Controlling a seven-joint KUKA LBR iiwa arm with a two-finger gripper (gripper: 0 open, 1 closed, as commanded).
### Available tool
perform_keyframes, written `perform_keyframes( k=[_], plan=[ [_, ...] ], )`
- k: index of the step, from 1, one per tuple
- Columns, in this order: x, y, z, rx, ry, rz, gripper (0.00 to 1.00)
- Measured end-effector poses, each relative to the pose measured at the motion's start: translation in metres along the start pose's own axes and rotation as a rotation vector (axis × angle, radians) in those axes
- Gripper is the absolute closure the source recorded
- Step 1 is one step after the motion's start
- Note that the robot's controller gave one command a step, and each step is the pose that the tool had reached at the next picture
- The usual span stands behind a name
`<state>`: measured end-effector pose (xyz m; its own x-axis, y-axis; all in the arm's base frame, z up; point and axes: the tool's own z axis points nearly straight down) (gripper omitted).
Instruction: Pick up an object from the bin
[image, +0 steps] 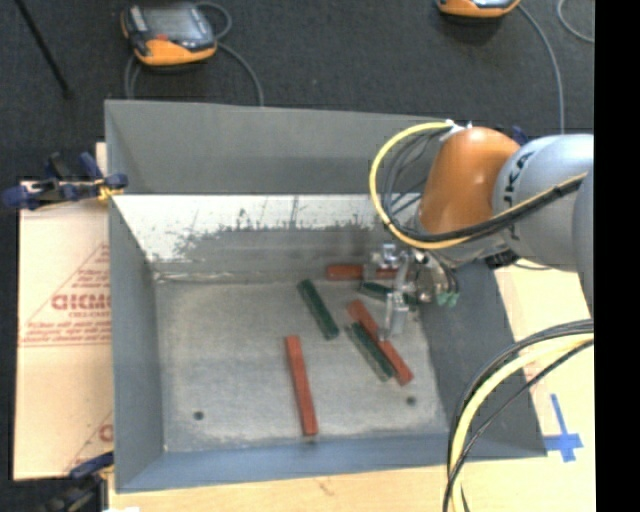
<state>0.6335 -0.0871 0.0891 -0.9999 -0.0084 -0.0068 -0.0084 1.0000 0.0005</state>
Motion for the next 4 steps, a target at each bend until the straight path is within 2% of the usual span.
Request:
perform_keyframes(
  k=[1,2,3,4],
  plan=[
    [-0.002,-0.014,-0.037,0.000,0.009,0.001,0.00],
    [-0.013,-0.051,0.015,0.000,-0.002,0.150,1.00],
    [-0.009,-0.051,0.017,0.000,0.013,0.149,0.00],
    [-0.011,-0.051,0.017,0.002,0.002,0.148,1.00]
  ],
)
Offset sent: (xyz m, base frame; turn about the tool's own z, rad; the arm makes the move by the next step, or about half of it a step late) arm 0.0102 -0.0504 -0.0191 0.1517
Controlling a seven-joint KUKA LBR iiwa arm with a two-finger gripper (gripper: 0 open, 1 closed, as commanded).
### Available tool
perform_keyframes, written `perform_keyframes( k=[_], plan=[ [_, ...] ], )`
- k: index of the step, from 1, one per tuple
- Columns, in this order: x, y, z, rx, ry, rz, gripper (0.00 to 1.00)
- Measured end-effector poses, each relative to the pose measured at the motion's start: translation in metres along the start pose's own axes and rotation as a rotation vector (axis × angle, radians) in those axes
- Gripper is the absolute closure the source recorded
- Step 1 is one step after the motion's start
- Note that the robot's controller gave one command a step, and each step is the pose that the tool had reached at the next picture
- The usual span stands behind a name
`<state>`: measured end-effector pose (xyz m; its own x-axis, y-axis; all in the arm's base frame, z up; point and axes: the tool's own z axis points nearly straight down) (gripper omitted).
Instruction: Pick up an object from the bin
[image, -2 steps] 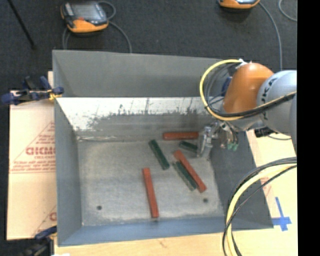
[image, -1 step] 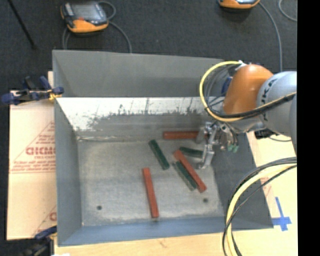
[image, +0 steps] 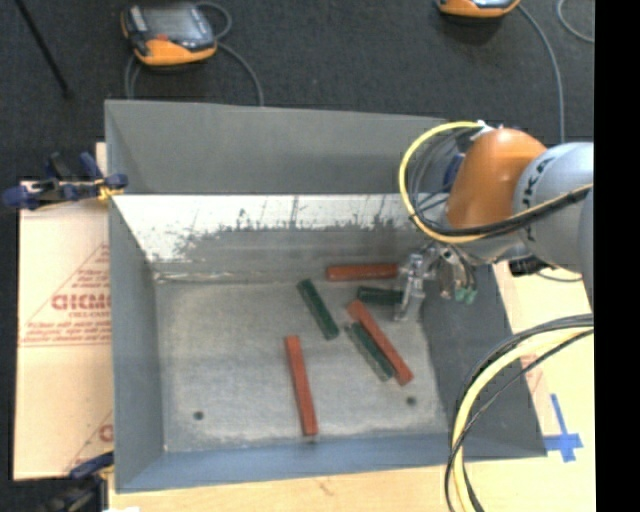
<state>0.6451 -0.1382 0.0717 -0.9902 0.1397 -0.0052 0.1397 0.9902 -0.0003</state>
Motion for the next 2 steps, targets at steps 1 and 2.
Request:
perform_keyframes(
  k=[1,2],
  plan=[
    [0.000,0.000,0.000,0.000,0.000,0.000,1.00],
    [0.017,0.024,-0.133,0.001,-0.001,-0.050,1.00]
  ],
)
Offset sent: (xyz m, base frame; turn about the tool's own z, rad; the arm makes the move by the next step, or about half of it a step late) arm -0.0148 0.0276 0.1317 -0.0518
